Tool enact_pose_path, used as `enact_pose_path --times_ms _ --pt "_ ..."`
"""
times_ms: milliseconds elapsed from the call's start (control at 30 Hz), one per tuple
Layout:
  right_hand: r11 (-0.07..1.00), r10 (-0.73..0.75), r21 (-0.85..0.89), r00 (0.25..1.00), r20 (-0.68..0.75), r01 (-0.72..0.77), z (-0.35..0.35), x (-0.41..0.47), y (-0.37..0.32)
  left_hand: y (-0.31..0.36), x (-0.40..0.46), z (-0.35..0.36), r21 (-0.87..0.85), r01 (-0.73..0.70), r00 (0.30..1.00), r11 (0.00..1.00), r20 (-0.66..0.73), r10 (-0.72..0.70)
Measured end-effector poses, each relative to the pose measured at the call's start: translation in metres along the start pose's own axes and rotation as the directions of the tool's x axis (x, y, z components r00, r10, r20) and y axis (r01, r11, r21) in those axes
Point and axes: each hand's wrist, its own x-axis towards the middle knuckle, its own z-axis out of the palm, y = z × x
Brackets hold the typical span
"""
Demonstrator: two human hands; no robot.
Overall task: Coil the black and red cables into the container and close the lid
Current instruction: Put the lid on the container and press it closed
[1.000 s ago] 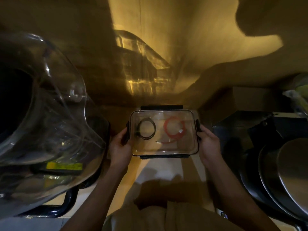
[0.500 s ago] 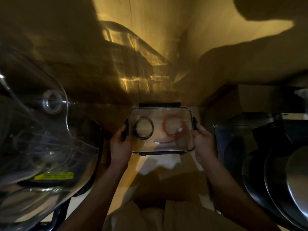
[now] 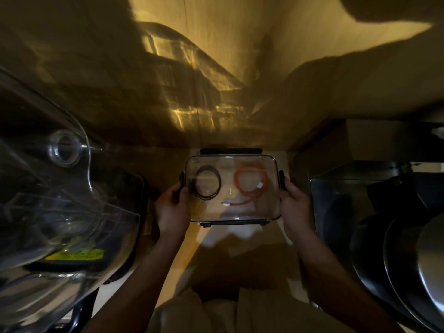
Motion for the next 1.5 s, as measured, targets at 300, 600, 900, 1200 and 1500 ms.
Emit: enact_pose_path --times_ms 300,600,900,1200,1500 --pt "0.978 -0.075 -0.194 0.997 0.010 0.075 -0.004 0.012 0.012 -0.008 0.009 0.003 0.026 -0.047 0.999 0.999 0.017 0.047" --pt "0.930 -0.129 -0.342 0.991 0.033 0.132 -0.015 0.002 0.023 -0.015 0.003 -0.002 0.103 -0.122 0.992 0.987 0.043 0.118" --pt "0.917 -0.183 -0.358 0.983 0.013 0.176 -0.038 -0.037 0.049 -0.035 -0.028 -0.017 0.280 -0.065 0.991 0.958 0.133 0.028" --pt "0.909 -0.180 -0.383 0.984 -0.010 0.163 -0.054 -0.059 0.067 -0.052 -0.054 -0.024 0.165 0.076 0.986 0.983 0.133 -0.098" --pt "0.900 -0.184 -0.400 0.983 0.009 0.172 -0.052 -0.062 0.068 -0.056 -0.059 -0.027 0.211 -0.091 0.991 0.973 0.117 0.068"
